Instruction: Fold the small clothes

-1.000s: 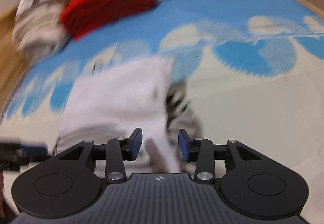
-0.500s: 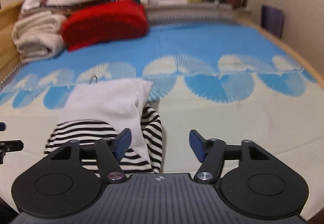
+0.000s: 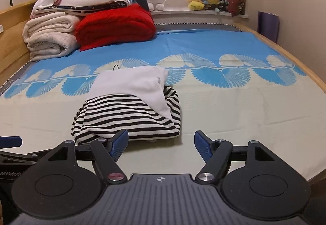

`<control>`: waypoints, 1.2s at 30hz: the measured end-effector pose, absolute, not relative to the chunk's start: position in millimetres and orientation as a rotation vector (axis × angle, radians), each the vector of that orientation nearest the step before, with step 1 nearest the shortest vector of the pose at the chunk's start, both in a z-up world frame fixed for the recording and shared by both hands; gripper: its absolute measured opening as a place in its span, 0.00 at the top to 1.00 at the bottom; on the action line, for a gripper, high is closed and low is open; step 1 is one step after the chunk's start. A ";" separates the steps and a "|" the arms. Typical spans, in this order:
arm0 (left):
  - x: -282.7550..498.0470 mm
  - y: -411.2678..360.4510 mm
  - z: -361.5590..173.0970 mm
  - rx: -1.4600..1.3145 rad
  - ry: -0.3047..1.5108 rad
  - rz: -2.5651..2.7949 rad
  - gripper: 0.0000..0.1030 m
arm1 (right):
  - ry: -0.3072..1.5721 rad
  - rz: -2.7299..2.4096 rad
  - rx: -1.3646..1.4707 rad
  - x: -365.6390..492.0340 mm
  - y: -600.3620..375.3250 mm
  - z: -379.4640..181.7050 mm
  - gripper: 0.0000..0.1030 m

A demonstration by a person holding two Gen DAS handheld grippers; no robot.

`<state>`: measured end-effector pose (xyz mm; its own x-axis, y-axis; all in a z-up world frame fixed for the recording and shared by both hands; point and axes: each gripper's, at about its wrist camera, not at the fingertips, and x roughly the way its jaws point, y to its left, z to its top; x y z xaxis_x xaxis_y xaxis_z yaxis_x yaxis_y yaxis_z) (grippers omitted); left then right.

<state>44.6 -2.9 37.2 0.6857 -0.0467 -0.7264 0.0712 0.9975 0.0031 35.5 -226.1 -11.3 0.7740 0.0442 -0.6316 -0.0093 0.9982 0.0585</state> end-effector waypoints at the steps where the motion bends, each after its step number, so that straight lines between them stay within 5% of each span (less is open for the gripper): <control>1: 46.3 -3.9 35.2 0.029 0.820 -0.065 0.01 | 0.689 0.026 0.057 34.8 -225.1 -12.0 0.29; 36: 58.5 5.2 25.6 -0.036 0.848 -0.051 0.01 | 0.721 0.060 0.008 41.4 -211.0 -22.4 0.29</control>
